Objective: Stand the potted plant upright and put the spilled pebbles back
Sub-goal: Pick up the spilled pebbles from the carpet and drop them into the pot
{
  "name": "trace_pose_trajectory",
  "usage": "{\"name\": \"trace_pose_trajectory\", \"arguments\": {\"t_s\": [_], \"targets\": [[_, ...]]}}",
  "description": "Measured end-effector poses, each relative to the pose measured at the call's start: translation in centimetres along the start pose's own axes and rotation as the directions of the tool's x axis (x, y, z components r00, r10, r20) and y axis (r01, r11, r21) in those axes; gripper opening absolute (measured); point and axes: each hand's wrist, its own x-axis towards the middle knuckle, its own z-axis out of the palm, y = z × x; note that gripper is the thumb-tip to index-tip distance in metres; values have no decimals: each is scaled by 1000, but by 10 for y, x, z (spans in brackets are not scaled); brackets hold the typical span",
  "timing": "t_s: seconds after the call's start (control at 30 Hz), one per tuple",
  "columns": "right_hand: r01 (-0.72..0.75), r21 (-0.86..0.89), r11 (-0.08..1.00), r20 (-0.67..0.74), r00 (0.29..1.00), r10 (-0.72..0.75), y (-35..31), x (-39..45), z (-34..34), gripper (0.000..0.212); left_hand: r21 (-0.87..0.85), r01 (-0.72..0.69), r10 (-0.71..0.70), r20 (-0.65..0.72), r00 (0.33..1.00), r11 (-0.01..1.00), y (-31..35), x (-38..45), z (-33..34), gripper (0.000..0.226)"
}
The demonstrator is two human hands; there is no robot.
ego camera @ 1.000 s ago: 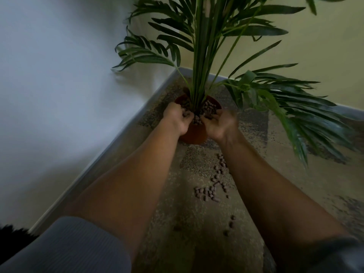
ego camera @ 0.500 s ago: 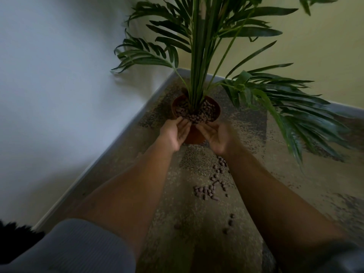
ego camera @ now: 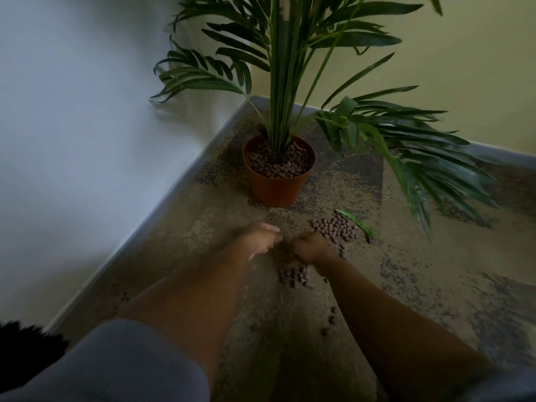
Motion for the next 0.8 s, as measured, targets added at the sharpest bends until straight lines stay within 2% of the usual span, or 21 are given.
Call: {"name": "trace_pose_trajectory", "arguments": {"t_s": [0.03, 0.07, 0.17, 0.2, 0.27, 0.37, 0.5, 0.57, 0.7, 0.8], "targets": [[65, -244, 968, 7, 998, -65, 3, -4, 3, 29, 84, -20, 19, 16, 1000, 996, -5, 2, 3, 34], [125, -400, 908, 24, 992, -126, 6, -8, 6, 33, 173, -36, 30, 41, 999, 984, -10, 3, 6, 37], [269, -552, 789, 158, 963, -218, 15, -15, 13, 34, 398, -63, 3, 151, 989, 915, -23, 3, 16, 49], [293, -603, 742, 197, 956, -218, 19, -16, 16, 37, 456, -77, -8, 181, 983, 887, -26, 2, 19, 55], [269, -684, 678, 190, 963, -191, 26, -17, 21, 48, 553, -117, -1, 208, 978, 825, -31, 1, 24, 63], [221, -669, 710, 118, 974, -191, 31, -18, 27, 54, 631, -170, 35, 221, 975, 757, -37, 1, 31, 62], [243, -600, 762, 68, 965, -255, 35, -22, 29, 49, 778, -257, 167, 195, 966, 574, -44, -4, 37, 64], [248, -532, 810, 46, 963, -264, 34, -25, 30, 42, 806, -273, 223, 179, 958, 525, -47, -5, 41, 67], [213, -435, 875, 24, 974, -225, 31, -29, 30, 33, 792, -296, 285, 161, 945, 534, -49, -7, 49, 45], [180, -382, 906, -6, 980, -198, 29, -30, 30, 31, 773, -305, 279, 172, 945, 557, -50, -9, 50, 39]]}}
